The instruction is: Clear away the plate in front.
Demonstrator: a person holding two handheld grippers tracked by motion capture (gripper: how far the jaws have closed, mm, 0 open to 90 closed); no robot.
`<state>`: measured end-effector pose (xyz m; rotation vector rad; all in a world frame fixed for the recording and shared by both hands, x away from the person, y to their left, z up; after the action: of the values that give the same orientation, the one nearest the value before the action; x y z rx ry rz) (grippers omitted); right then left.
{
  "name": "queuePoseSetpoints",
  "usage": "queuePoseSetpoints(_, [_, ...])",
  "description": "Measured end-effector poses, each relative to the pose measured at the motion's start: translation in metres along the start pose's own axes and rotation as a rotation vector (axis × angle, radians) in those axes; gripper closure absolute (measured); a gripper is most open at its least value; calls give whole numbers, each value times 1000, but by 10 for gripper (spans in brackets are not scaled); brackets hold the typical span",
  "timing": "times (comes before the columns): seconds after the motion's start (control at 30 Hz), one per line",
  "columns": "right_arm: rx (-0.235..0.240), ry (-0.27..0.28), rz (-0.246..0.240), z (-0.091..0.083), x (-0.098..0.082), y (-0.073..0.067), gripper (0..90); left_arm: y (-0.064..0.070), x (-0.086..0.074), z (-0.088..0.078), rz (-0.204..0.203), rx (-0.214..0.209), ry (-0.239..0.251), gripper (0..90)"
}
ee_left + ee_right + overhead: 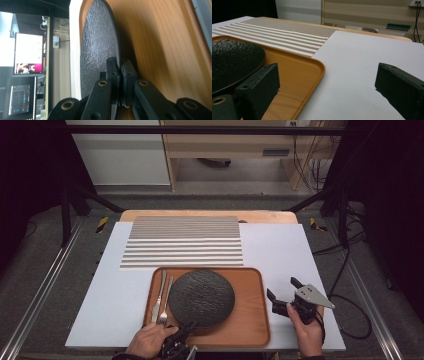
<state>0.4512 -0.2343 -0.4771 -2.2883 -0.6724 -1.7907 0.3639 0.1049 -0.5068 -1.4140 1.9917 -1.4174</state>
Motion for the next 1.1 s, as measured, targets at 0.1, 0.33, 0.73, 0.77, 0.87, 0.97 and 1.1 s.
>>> queuePoseSetpoints(0.1, [0,2,0,0,0,0,58,4,0,2,-2,-21,-6,852])
queuePoseSetpoints(0.33, [0,3,-2,-1,0,0,59,6,0,3,0,-48,-16,831])
queuePoseSetpoints(0.73, [1,0,-5,0,0,0,58,4,-1,4,-34,-57,-7,757])
queuePoseSetpoints(0.77, [1,1,-6,0,0,0,58,4,-1,4,-41,-55,0,750])
queuePoseSetpoints(0.87, [1,0,-6,0,0,0,58,4,-1,3,-47,-53,4,735])
queuePoseSetpoints(0.97, [1,0,-6,0,0,0,58,3,0,2,-49,-52,8,728])
queuePoseSetpoints(1.1, [1,1,-6,-1,0,0,58,3,0,-1,-63,-56,18,723])
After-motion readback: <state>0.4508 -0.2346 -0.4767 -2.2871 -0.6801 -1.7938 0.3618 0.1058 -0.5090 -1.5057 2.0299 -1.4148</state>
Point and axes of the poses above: each handheld gripper's, and its own axes: z roughly forward along the jaws, x roughly out of its top, y roughly to its right, the point moved 4 cm from there along z, roughly forward along the jaws, and after that the axes turned 9 degrees about -z, right-handed, at the moved point
